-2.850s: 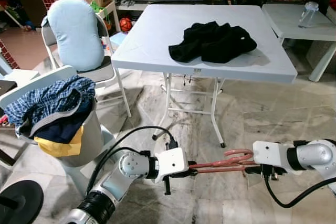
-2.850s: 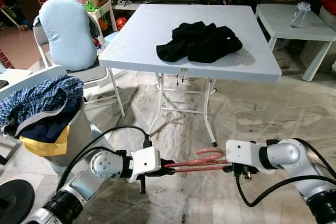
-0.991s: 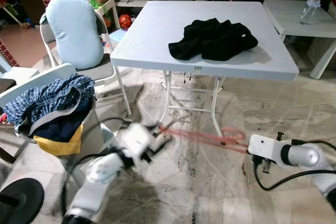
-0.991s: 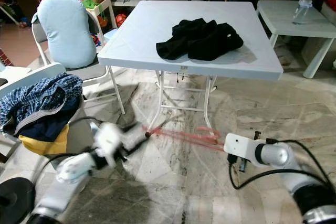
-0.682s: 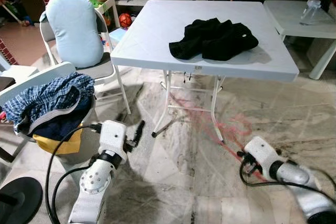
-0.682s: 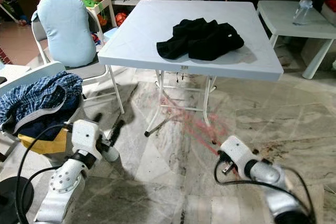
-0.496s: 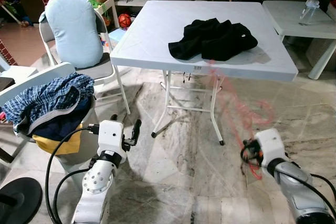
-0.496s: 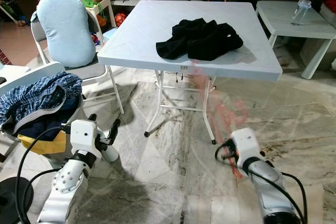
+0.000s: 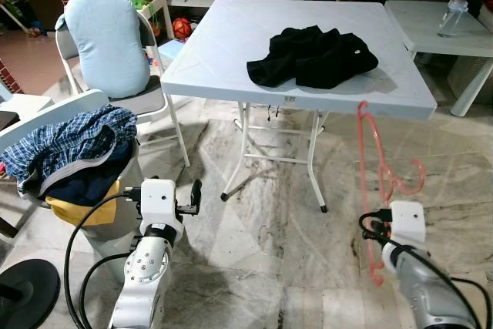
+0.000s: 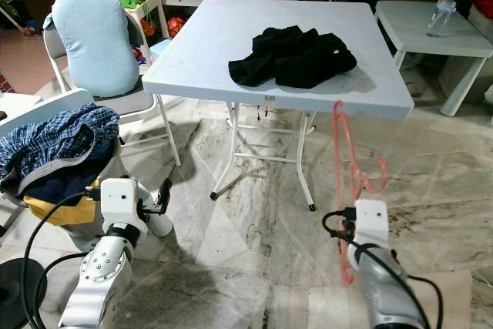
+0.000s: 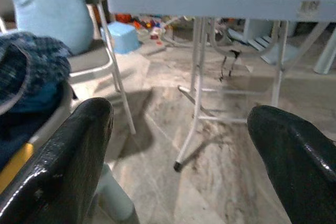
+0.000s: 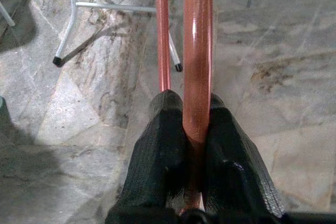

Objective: Hang hanger

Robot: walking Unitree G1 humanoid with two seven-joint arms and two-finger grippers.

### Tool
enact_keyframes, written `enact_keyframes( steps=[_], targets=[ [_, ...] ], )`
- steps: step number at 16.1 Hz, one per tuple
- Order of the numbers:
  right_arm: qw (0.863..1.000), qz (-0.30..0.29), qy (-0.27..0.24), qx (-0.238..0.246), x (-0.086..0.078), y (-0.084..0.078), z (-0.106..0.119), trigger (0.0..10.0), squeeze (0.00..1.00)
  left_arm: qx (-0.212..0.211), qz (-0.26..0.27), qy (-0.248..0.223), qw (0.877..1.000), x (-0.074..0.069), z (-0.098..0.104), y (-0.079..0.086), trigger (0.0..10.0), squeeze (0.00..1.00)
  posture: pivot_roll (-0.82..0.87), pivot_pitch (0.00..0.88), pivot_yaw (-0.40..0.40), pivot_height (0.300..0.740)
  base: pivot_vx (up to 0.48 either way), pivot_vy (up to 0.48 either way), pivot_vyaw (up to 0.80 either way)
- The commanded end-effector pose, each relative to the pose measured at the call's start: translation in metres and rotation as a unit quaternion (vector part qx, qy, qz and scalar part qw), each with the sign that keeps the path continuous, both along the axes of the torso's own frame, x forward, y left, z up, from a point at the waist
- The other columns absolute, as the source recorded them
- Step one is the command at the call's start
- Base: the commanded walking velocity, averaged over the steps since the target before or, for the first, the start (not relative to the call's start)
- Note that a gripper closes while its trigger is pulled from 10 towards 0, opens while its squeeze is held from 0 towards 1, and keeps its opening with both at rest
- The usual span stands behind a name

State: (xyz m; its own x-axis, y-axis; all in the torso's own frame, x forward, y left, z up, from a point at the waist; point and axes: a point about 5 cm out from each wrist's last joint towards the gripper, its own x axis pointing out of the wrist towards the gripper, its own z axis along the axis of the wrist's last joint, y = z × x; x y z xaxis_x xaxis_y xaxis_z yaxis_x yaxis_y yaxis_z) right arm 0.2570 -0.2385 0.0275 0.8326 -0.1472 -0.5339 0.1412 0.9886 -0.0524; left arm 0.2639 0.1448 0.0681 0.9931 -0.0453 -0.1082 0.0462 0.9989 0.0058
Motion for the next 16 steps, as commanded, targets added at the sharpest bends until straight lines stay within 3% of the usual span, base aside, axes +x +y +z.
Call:
enact_keyframes(
  steps=[1,3,4,5,7,10,11,16],
  targets=[
    [1.0,-0.01,-0.028,-0.006,0.007,0.005,0.011,10.0,0.0,-0.008,-0.004,0.007,1.0,0.003,0.0,-0.002,10.0,0.0,-0.01,0.0,-0.008,0.74,0.0,0.0,0.0],
    [0.998,-0.033,-0.036,-0.032,0.012,0.006,0.016,10.0,0.0,-0.012,-0.012,0.01,1.0,0.004,0.0,-0.005,10.0,0.0,-0.01,0.0,-0.005,0.74,0.0,0.0,0.0],
    [0.999,-0.044,-0.026,-0.002,0.012,0.008,0.015,10.0,0.0,-0.023,-0.022,0.011,0.999,0.005,0.001,-0.008,10.0,0.0,-0.02,0.0,-0.001,0.74,0.0,0.0,0.0],
    [0.998,-0.012,-0.061,0.015,0.015,0.014,0.021,10.0,0.0,-0.029,-0.029,0.013,0.999,0.005,0.002,-0.01,10.0,0.0,-0.02,0.0,0.0,0.74,0.0,0.0,0.0],
    [0.997,-0.012,-0.07,0.021,0.014,0.015,0.023,10.0,0.0,-0.03,-0.035,0.016,0.999,0.006,0.002,-0.012,10.0,0.0,-0.02,0.0,0.003,0.74,0.0,0.0,0.0],
    [0.998,-0.008,-0.058,0.007,0.017,0.019,0.024,10.0,0.0,-0.035,-0.041,0.026,0.998,0.008,0.001,-0.015,10.0,0.0,-0.03,0.0,0.005,0.74,0.0,0.247,0.0],
    [0.998,-0.011,-0.057,0.028,0.016,0.02,0.023,10.0,0.0,-0.036,-0.044,0.029,0.998,0.008,0.0,-0.015,10.0,0.0,-0.03,0.0,0.005,0.74,0.0,0.274,0.0],
    [0.997,-0.017,-0.068,0.034,0.017,0.02,0.025,10.0,0.0,-0.032,-0.051,0.03,0.998,0.009,0.001,-0.015,10.0,0.0,-0.03,0.0,0.004,0.74,0.0,0.342,0.0]
  ],
)
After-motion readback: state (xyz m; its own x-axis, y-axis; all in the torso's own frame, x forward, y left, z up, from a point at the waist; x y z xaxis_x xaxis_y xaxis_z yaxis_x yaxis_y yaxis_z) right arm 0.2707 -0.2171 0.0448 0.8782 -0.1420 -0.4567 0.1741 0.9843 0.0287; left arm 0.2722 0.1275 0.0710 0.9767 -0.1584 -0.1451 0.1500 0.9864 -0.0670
